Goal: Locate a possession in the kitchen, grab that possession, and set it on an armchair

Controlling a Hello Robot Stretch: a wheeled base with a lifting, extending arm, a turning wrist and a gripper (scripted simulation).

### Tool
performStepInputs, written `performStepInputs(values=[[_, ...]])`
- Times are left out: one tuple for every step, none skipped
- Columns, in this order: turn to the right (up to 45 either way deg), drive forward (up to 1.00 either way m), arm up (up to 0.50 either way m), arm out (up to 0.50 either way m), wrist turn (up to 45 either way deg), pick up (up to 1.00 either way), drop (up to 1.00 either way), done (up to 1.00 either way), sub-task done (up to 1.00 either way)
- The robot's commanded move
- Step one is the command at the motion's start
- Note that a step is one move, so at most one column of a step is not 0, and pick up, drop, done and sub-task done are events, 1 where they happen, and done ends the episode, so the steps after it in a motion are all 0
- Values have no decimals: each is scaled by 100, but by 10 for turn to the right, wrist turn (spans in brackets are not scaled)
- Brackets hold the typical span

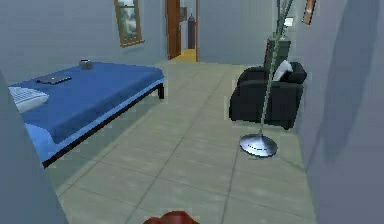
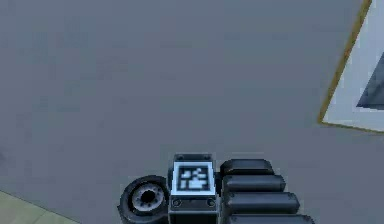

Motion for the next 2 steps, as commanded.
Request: performStepInputs(values=[[0,100,0,0,0,0,0,0,0],[0,100,0,0,0,0,0,0,0]])
